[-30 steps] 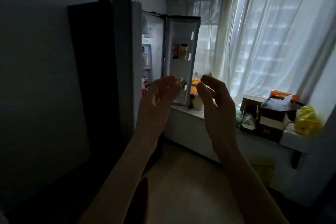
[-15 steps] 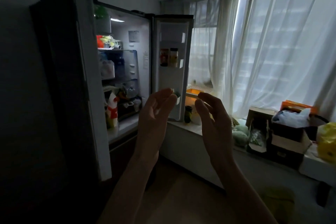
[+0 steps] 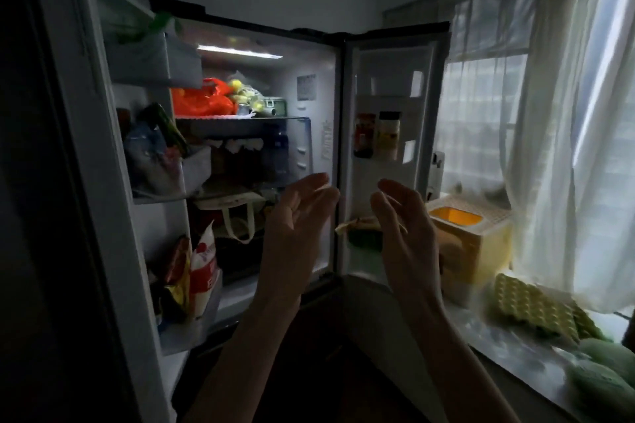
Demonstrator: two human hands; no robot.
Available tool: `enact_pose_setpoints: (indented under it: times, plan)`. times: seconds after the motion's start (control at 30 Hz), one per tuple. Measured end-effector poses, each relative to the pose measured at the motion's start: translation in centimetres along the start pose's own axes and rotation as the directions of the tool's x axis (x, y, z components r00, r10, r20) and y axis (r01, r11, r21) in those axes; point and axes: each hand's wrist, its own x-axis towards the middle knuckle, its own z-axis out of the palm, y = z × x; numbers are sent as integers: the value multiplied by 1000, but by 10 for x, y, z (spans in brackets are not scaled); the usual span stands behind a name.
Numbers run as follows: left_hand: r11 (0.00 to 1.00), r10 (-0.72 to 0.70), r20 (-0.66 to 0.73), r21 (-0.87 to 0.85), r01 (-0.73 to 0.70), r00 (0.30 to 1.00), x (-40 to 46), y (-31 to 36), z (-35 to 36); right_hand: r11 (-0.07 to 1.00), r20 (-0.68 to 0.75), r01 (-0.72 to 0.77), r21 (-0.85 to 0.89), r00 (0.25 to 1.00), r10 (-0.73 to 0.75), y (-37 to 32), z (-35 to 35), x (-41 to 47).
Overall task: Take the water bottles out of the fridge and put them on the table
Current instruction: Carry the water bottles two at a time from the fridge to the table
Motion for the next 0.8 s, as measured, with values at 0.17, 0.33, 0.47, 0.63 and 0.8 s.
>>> enact_pose_setpoints:
  times: [0.17, 0.33, 0.47, 0.63, 0.8]
  plan:
    - [987, 27, -72, 162, -15, 997, 56, -39, 28, 993, 149, -38, 112, 989, 21, 68, 13, 86]
    - [959, 24, -229, 280, 42, 973, 118, -75, 25, 975, 262, -69, 209, 965, 12, 127, 42, 140]
    - [944, 22, -282, 323, 74, 959, 162, -127, 19, 968, 316, -111, 225, 948, 36, 186, 79, 173]
    - [934, 53, -306, 351, 61, 951, 242, -201, 0, 971, 360, -135, 195, 931, 58, 258, 141, 224]
    - [971, -34, -301, 216, 103, 953, 344, -268, -20, 982, 321, -151, 118, 941, 106, 325, 198, 296]
